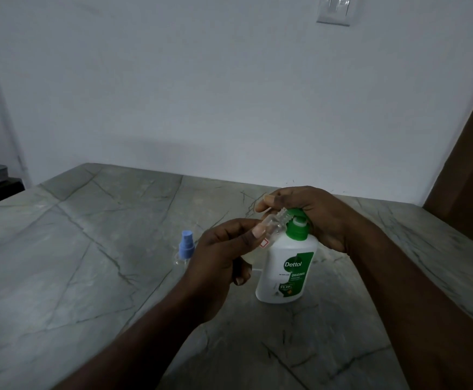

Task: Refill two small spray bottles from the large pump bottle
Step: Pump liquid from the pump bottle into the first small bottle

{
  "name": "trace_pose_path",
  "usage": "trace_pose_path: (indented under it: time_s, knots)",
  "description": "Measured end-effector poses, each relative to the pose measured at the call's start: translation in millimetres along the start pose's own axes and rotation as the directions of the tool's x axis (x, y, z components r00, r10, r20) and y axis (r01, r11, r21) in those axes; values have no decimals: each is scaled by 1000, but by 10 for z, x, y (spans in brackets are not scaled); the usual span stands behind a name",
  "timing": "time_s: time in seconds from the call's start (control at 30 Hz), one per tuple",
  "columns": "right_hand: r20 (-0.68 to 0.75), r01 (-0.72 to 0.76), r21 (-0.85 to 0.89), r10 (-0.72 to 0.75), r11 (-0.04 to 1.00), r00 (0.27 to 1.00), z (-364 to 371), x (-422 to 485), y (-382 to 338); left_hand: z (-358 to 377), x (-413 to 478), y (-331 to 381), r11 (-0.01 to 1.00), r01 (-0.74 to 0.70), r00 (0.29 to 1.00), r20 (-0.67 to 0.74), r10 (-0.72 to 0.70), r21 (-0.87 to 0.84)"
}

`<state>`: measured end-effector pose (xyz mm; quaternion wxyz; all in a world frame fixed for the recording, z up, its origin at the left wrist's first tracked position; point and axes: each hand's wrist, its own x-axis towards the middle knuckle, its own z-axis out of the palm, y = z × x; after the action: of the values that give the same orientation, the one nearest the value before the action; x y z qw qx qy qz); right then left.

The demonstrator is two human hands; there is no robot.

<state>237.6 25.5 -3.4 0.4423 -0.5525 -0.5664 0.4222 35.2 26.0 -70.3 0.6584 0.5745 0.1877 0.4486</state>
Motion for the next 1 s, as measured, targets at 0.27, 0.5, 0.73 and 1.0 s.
trace_pose_path:
  time_s: [0.27,0.5,0.73,1.0]
  knots:
    - [-22,66,-33,-66,997,998,-4,-34,-42,9,-10,5,1000,14,1000,3,-14,-19]
    - [-33,67,-27,-68,997,997,0,-18,-62,-7,-11,7,999,18,1000,7,-17,-36]
    - [-23,58,-20,-59,998,998,-13,2,-27,-19,-12,10,1000,18,1000,8,-18,-22]
    - [-9,27,-34,-27,999,1000,6,-7,-32,-32,-16,3,999,28,1000,13,-27,-29]
